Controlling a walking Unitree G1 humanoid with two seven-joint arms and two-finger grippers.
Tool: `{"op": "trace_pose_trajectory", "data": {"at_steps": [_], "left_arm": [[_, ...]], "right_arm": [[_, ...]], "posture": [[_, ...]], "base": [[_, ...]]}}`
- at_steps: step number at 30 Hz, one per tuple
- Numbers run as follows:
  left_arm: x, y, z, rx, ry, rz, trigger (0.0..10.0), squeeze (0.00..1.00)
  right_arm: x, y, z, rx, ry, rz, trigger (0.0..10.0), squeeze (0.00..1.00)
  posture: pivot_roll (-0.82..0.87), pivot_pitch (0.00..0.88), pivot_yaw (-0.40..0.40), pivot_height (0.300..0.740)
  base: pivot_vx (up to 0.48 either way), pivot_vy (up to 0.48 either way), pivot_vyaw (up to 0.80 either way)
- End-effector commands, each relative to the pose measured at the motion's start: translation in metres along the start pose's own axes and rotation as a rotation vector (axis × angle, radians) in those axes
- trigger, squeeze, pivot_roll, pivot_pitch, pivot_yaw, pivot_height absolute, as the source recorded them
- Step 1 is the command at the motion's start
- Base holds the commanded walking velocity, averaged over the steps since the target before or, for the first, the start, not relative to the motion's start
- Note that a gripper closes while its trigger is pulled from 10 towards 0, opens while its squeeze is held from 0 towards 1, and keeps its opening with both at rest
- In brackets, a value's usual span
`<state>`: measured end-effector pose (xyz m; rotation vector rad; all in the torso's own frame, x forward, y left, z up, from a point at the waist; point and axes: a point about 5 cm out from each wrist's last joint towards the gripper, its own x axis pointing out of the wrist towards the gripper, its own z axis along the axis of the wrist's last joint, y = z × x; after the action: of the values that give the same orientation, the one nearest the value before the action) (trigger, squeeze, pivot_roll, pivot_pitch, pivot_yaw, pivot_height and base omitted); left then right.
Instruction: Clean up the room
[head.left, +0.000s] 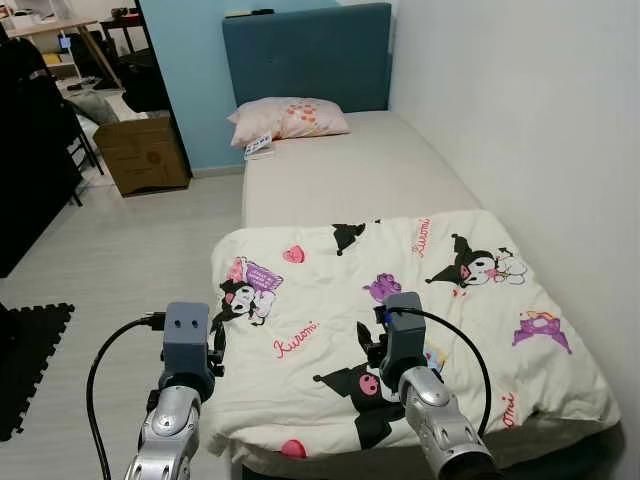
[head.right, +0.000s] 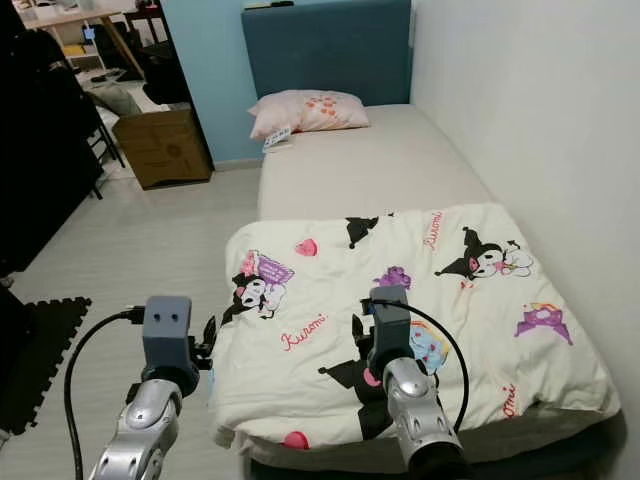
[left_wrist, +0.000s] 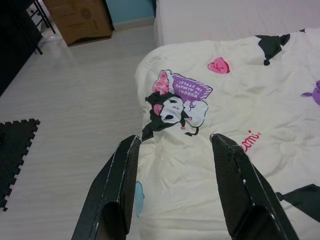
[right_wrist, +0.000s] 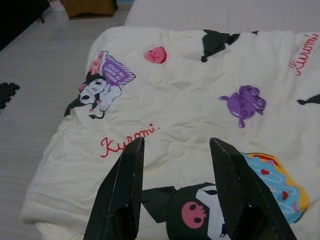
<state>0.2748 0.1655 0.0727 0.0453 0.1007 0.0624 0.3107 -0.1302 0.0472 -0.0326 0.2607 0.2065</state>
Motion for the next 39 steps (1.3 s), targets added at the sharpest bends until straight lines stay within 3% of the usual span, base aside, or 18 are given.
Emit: {"op": "trace_pose_trajectory", "data": {"at_steps": [1,4,16,21,26,30,39], "left_arm": [[-0.0021,-0.0011,-0.0044,-0.012,0.012,0.009,10.0,0.0],[-0.0023,-0.0008,-0.0043,-0.023,0.01,0.014,10.0,0.0],[-0.0039,0.0024,-0.004,-0.016,0.0,0.026,10.0,0.0],[-0.0042,0.0036,-0.0035,0.008,-0.002,0.04,10.0,0.0],[-0.0046,0.0017,-0.0031,-0.004,-0.007,0.041,10.0,0.0],[-0.005,0.0024,-0.0043,-0.052,-0.006,0.047,10.0,0.0],[-0.0067,0.0055,-0.004,-0.072,-0.016,0.066,10.0,0.0]], "right_arm": [[0.0007,0.004,-0.0019,0.015,0.0,0.011,10.0,0.0],[0.0,0.002,-0.002,0.054,-0.007,-0.001,10.0,0.0],[-0.001,0.0039,-0.0016,0.049,-0.017,0.02,10.0,0.0],[-0.0014,0.0041,-0.0019,0.045,-0.019,0.025,10.0,0.0],[-0.0025,0.0028,-0.0022,0.045,-0.021,0.026,10.0,0.0],[-0.0031,0.0022,-0.0024,0.044,-0.022,0.029,10.0,0.0],[-0.003,0.0032,-0.0011,0.041,-0.025,0.037,10.0,0.0]], "posture": [[0.04,0.032,0.016,0.74],[0.04,0.034,0.012,0.74],[0.04,0.033,0.006,0.74],[0.03,0.031,0.003,0.74],[0.03,0.029,0.0,0.74],[0.03,0.027,-0.003,0.74],[0.03,0.032,-0.009,0.74]], "base": [[0.0,0.0,0.8],[0.0,0.0,0.53],[0.0,0.0,0.0],[0.0,-0.48,0.0],[0.0,-0.48,0.0],[0.0,0.0,0.0],[0.0,0.0,0.0]]}}
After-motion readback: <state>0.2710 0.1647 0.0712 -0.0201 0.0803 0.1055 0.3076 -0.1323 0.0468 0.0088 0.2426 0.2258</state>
